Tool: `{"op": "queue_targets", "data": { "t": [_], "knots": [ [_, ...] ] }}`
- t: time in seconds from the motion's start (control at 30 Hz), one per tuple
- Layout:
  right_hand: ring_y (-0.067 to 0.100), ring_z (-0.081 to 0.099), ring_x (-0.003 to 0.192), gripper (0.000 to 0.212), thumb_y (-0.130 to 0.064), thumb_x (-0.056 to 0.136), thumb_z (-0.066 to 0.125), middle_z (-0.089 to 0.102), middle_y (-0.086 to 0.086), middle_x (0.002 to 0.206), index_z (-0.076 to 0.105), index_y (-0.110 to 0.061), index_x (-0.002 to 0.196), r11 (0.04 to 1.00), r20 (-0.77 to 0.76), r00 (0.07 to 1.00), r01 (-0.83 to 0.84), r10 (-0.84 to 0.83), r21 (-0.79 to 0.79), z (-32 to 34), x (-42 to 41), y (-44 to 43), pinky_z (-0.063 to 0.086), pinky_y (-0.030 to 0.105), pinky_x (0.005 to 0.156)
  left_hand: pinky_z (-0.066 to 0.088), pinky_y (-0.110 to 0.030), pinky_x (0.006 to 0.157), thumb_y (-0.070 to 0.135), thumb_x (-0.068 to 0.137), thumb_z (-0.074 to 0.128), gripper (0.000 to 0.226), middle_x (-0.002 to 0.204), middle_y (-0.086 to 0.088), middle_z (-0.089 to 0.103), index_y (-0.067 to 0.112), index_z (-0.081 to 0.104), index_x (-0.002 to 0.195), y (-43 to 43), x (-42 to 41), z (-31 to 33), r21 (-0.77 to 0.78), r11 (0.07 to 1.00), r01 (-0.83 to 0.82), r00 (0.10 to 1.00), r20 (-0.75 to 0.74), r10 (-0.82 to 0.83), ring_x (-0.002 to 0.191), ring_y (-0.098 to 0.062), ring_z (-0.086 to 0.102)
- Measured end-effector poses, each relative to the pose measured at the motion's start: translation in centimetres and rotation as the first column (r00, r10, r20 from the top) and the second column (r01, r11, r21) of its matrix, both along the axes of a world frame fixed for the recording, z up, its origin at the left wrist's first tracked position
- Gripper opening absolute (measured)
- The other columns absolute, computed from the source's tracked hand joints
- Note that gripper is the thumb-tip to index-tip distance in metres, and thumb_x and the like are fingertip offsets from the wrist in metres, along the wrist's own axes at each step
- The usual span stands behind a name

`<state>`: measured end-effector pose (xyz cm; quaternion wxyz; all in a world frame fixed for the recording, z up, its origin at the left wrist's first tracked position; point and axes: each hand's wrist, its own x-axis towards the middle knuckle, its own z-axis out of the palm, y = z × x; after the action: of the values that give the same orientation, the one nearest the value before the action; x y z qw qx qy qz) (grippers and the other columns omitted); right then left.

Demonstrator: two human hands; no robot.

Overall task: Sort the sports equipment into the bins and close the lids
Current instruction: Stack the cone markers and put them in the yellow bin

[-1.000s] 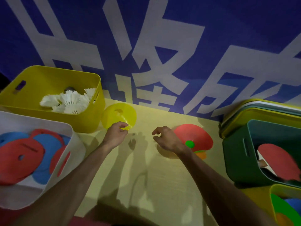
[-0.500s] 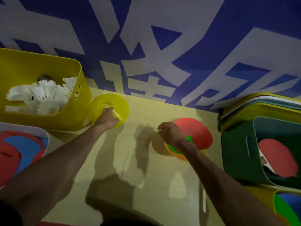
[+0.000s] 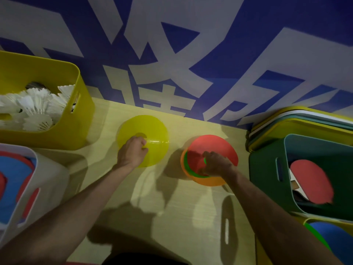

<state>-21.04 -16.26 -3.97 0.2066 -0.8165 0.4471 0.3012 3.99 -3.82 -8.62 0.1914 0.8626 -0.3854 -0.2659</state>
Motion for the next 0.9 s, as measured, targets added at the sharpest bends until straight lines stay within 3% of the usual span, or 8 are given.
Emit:
{"op": "queue_targets", "data": {
  "t": [0.2, 0.3, 0.53, 0.77, 0.9],
  "knots": [
    [0.030, 0.053, 0.123, 0.081, -0.058, 0.080, 0.064, 0.052, 0.012, 0.133, 0.031, -0.015, 0.140, 0.999, -0.140, 0.990, -0.015, 0.020, 0.035, -2.2, -1.8, 1.6, 0.038, 0.048, 0.106, 0.048, -0.033, 0.077, 0.018, 0.079, 0.073, 0.015, 0.094, -0.005, 0.064, 0.012, 0.066, 0.092, 0.5, -5.0, 1.6, -0.183, 0.979, -0.084, 0.987, -0.149, 0.057, 0.087, -0.023, 0.060],
    [0.032, 0.055, 0.119, 0.074, -0.052, 0.087, 0.059, 0.052, 0.015, 0.132, 0.028, -0.013, 0.141, 1.000, -0.099, 0.995, 0.007, -0.008, -0.009, -3.5, -2.7, 2.6, 0.045, 0.047, 0.100, 0.048, -0.032, 0.075, 0.016, 0.079, 0.073, 0.015, 0.086, 0.000, 0.058, 0.010, 0.067, 0.092, 1.3, -6.3, 1.9, -0.216, 0.974, -0.062, 0.986, -0.162, 0.027, 0.081, -0.020, 0.057],
    [0.038, 0.044, 0.130, 0.100, -0.069, 0.079, 0.054, 0.037, 0.021, 0.144, 0.011, -0.013, 0.150, 0.983, 0.019, 0.985, 0.168, -0.170, 0.079, -4.4, -3.5, 3.0, 0.039, 0.045, 0.106, 0.045, -0.028, 0.073, 0.016, 0.079, 0.073, 0.014, 0.085, 0.001, 0.056, 0.011, 0.066, 0.091, 2.2, -6.6, 2.1, -0.201, 0.979, -0.044, 0.987, -0.162, 0.011, 0.078, -0.016, 0.054],
    [0.038, 0.038, 0.132, 0.090, -0.064, 0.088, 0.045, 0.035, 0.018, 0.147, 0.009, -0.009, 0.151, 0.993, 0.015, 0.993, 0.116, -0.116, -0.016, -4.8, -3.1, 3.6, 0.038, 0.048, 0.106, 0.043, -0.027, 0.070, 0.016, 0.079, 0.073, 0.012, 0.084, 0.000, 0.057, 0.016, 0.061, 0.083, 2.0, -6.8, 2.7, -0.218, 0.976, -0.024, 0.987, -0.159, -0.011, 0.076, -0.017, 0.053],
    [0.037, 0.022, 0.141, 0.095, -0.062, 0.085, 0.051, 0.024, 0.013, 0.153, 0.006, -0.009, 0.151, 0.988, 0.029, 0.988, 0.151, -0.151, -0.024, -5.0, -3.0, 3.5, 0.033, 0.051, 0.109, 0.041, -0.025, 0.068, 0.018, 0.080, 0.072, 0.015, 0.085, 0.000, 0.057, 0.020, 0.057, 0.080, 1.9, -7.0, 2.9, -0.213, 0.977, -0.026, 0.987, -0.163, -0.009, 0.077, -0.016, 0.053]
  ]
}}
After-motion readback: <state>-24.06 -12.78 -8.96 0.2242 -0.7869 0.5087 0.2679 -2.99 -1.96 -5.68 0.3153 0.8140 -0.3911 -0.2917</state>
